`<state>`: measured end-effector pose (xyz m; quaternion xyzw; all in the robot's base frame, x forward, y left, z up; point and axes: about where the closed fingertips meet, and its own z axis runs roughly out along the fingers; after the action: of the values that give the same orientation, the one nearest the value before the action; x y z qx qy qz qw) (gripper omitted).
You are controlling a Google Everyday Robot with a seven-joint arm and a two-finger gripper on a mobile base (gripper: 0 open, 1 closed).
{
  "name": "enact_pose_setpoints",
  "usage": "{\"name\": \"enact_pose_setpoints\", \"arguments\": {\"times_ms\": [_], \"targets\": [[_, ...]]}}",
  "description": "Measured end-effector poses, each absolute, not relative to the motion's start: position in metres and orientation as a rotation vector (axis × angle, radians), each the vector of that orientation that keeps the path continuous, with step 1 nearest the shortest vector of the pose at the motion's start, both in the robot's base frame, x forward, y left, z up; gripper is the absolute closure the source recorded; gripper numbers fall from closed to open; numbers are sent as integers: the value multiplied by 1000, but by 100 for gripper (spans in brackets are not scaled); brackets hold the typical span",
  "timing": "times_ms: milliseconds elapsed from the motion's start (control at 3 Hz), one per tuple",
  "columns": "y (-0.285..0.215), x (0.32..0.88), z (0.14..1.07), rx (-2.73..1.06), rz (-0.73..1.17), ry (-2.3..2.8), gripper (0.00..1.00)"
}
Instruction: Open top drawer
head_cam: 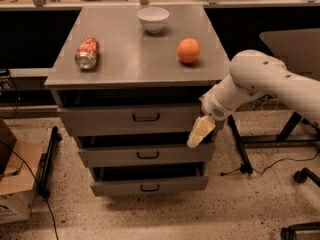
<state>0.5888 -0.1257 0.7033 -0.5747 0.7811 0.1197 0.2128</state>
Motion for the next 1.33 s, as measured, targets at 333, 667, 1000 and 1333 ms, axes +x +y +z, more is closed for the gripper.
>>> {"name": "enact_pose_setpoints", "arguments": {"times_ms": [333,667,1000,1333], "targets": [[-121,609,680,-1608,360,2162,0],[-118,628,659,-1650,415,2172,25],[-118,628,667,-1650,415,2172,49],[-118,628,672,-1651,415,2171,72]]}}
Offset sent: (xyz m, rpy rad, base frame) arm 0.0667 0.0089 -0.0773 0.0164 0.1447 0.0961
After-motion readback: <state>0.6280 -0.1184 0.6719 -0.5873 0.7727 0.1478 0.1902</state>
